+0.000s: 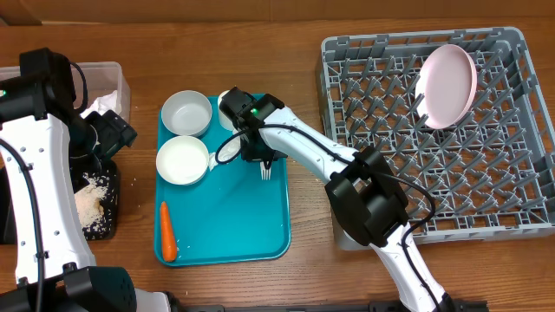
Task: Sort waste into correct bins and load items into the dishwasher rack
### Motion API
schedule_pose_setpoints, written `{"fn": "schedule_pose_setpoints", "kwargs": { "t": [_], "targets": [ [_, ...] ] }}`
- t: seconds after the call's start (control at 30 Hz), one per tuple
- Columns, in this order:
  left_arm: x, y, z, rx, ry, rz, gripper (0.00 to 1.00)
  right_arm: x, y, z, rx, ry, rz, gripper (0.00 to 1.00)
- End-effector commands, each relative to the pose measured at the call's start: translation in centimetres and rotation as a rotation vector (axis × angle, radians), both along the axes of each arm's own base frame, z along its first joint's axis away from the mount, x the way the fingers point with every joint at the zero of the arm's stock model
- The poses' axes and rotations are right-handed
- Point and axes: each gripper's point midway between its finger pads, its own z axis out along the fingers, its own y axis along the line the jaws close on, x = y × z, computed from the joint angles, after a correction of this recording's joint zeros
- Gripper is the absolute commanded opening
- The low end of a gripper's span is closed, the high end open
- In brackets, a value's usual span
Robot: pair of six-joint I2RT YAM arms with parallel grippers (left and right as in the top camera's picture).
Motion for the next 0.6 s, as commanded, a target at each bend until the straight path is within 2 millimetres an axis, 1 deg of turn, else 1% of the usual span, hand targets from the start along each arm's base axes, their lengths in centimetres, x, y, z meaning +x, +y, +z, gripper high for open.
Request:
{"fn": "schedule_pose_setpoints", "kwargs": {
  "t": [0.0, 0.33, 0.43, 0.57],
  "targets": [
    [-0.2, 0.0, 0.5, 0.000, -0.019, 0.024, 1.00, 0.0, 0.1, -0.4, -0.012, 0.018, 0.000, 0.04],
    [-0.1, 0.0, 0.5, 0.000, -0.019, 0.024, 1.00, 0.1, 0.6, 2.9, 0.009, 0.019, 0.002, 0.04],
    [-0.1, 0.0, 0.5, 0.000, -0.019, 0.024, 1.00, -0.1, 0.9, 3.4, 0.026, 0.030, 0.003, 0.04],
    [-0.1, 0.0, 0.5, 0.000, -0.019, 0.024, 1.00, -0.1, 0.9, 3.4, 0.029, 0.030, 0.004, 0.05]
  ]
}}
